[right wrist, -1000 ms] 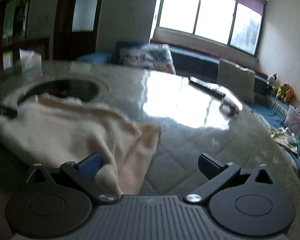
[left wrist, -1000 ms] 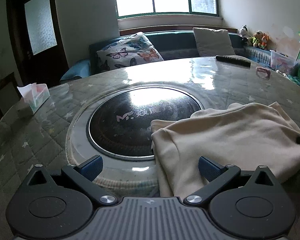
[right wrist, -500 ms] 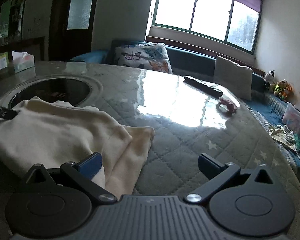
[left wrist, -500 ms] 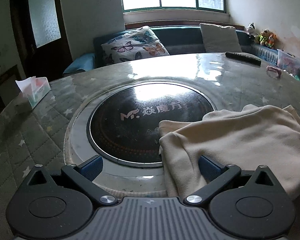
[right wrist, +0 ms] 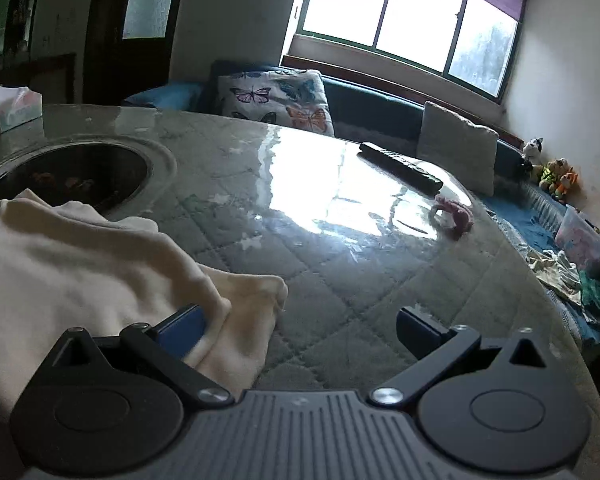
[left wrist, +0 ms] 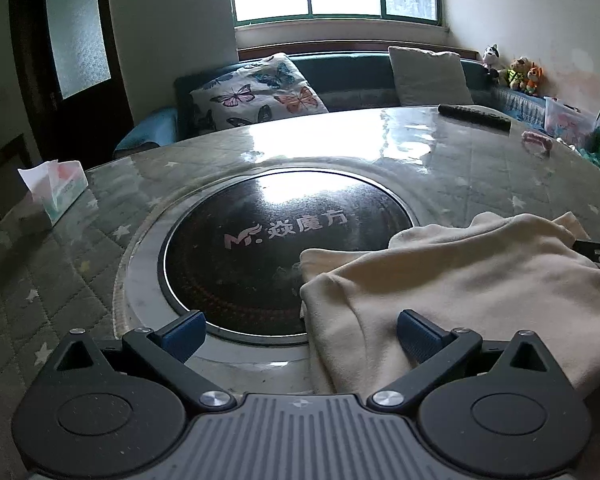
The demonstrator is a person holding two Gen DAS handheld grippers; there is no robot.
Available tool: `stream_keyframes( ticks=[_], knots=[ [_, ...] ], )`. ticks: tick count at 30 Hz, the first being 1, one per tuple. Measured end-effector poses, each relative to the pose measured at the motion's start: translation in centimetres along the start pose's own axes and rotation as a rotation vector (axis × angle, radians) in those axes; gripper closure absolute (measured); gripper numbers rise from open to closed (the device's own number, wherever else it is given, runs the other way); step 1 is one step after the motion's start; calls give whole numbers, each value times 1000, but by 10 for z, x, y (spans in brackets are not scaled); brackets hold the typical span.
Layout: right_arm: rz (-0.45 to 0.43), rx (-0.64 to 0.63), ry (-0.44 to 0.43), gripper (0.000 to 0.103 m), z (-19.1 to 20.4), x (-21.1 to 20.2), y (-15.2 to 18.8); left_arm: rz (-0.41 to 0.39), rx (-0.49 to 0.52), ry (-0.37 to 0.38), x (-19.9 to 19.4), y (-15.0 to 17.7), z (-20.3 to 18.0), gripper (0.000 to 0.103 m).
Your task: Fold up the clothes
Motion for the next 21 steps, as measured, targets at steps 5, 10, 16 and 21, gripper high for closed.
stream_keyframes(
  ticks=[5,10,16,21],
  knots=[
    [-30,-24,4,0,5,-4,-8,3,-16,-5,-2,2,4,0],
    [1,-53,24,0,8,8,-5,9,-25,-11,-4,5,9,0],
    [-66,-109,-44,0,27,-23,-21,15,-45,-28,-7,8,24,0],
    [-93,-215,-197,0,72,-48,-27,29,-69,-32,-8,11,37,0]
  ],
)
Point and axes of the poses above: each gripper's, at about its wrist camera, not at the fingertips, and x roughly the way its jaws point, z to its left, y to its underside, the point moved 7 cm from there along x, roughly the way its jaws point, and after that the axes turned 5 degrees about -y, right-handed, at the moved point
